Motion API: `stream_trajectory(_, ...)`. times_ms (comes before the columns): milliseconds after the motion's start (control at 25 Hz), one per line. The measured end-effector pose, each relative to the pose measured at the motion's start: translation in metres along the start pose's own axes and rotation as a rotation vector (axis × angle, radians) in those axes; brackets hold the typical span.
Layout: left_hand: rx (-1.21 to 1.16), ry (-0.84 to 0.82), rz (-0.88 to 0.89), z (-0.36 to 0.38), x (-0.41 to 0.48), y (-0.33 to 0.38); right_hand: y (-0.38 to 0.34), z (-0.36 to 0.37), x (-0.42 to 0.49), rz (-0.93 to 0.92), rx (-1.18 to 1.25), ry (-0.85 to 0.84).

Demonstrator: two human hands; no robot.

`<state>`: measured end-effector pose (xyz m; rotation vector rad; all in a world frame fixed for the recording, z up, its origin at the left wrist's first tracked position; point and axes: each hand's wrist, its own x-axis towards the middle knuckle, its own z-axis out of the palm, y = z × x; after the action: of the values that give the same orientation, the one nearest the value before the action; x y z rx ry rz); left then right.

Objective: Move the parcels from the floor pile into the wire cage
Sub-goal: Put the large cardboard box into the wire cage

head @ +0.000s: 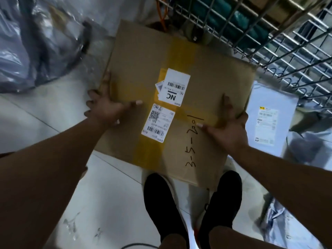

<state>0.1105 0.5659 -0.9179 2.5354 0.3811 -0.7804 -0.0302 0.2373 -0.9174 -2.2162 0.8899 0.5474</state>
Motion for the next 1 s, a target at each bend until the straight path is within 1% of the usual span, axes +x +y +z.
stream_trajectory(120,0.01,0.035,-0.061,-0.008,-0.031,-0.028,-0.012,0.004,-0.025,-0.046,-0.083,0.008)
stream_trajectory(200,0.024,0.065,-0.077,-0.022,-0.052,-0.042,-0.024,0.0,-0.042,-0.087,-0.078,-0.019)
stream_trajectory(360,0.044,0.079,-0.107,-0.085,-0.099,-0.043,-0.056,-0.027,-0.093,-0.114,-0.039,-0.067)
stream_trajectory(560,0.161,0.062,-0.069,-0.181,-0.165,-0.014,-0.11,-0.089,-0.16,-0.086,0.005,-0.093)
stream_trajectory(720,0.195,0.014,0.02,-0.251,-0.218,0.017,-0.151,-0.157,-0.209,-0.094,-0.01,-0.128)
stream_trajectory(840,0.235,-0.007,0.049,-0.289,-0.255,0.04,-0.17,-0.205,-0.243,-0.082,-0.024,-0.163)
stream_trajectory(1000,0.231,-0.008,0.053,-0.341,-0.301,0.069,-0.197,-0.259,-0.285,-0.101,-0.025,-0.22)
